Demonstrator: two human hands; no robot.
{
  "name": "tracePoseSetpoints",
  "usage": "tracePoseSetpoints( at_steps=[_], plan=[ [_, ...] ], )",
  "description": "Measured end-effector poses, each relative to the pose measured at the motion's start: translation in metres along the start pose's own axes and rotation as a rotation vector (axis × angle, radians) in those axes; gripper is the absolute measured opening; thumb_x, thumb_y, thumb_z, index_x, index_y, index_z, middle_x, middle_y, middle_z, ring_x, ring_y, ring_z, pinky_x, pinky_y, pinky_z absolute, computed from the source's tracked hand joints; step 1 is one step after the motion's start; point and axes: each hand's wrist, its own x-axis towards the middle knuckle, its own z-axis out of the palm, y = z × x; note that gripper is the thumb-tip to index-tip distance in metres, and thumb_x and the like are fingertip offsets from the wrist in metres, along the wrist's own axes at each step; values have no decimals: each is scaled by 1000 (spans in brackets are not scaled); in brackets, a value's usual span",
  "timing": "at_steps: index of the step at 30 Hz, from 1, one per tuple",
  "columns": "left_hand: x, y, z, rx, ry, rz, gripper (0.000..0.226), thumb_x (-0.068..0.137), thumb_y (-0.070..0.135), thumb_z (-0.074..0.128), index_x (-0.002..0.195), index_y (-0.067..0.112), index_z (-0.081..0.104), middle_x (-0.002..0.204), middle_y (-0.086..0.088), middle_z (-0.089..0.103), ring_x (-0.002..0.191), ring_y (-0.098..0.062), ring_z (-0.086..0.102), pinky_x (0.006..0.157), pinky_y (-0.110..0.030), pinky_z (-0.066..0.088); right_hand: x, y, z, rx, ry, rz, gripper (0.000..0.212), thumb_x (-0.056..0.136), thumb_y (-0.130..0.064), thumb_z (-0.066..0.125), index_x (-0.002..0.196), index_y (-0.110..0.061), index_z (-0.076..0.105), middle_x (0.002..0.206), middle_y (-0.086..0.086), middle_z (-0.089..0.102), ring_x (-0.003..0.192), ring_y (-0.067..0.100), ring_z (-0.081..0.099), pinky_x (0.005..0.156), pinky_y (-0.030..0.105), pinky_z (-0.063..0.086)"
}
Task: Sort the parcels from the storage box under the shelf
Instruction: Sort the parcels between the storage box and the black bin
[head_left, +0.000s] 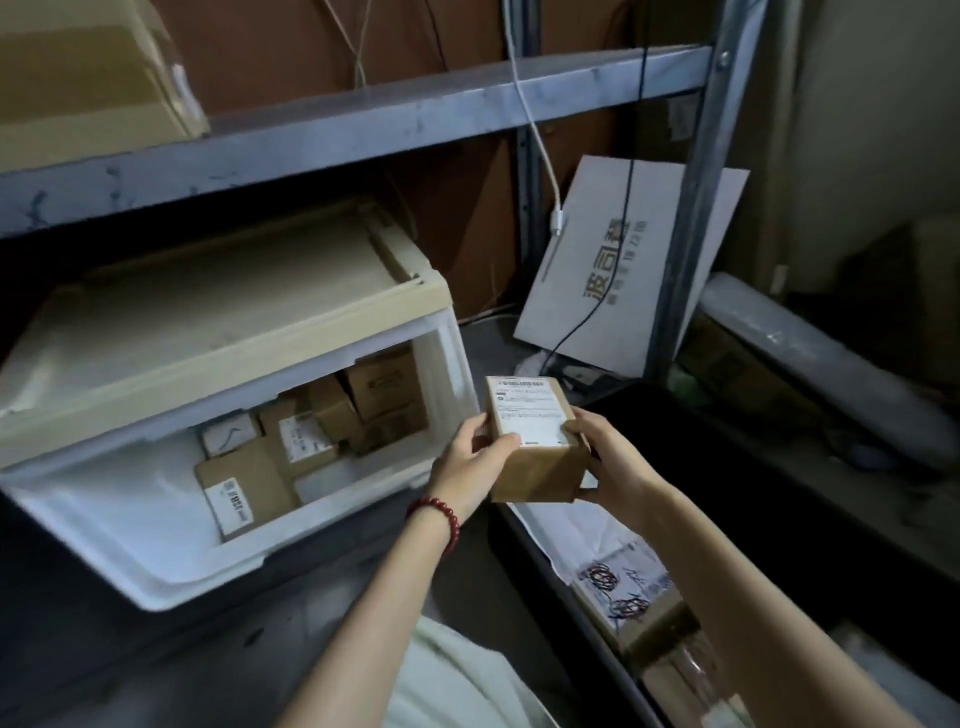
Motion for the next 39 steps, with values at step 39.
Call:
tracePoseSetpoints(
  at_steps=[39],
  plan=[
    [30, -47, 251, 1258, -364, 447, 107, 51, 97, 34, 127, 23, 44, 120, -4, 57, 113, -26, 48, 91, -46, 29, -12, 100, -257, -478, 157, 38, 32, 89, -28, 60, 111, -50, 56, 109, -14, 63, 89, 6, 65, 69, 19, 48]
  ],
)
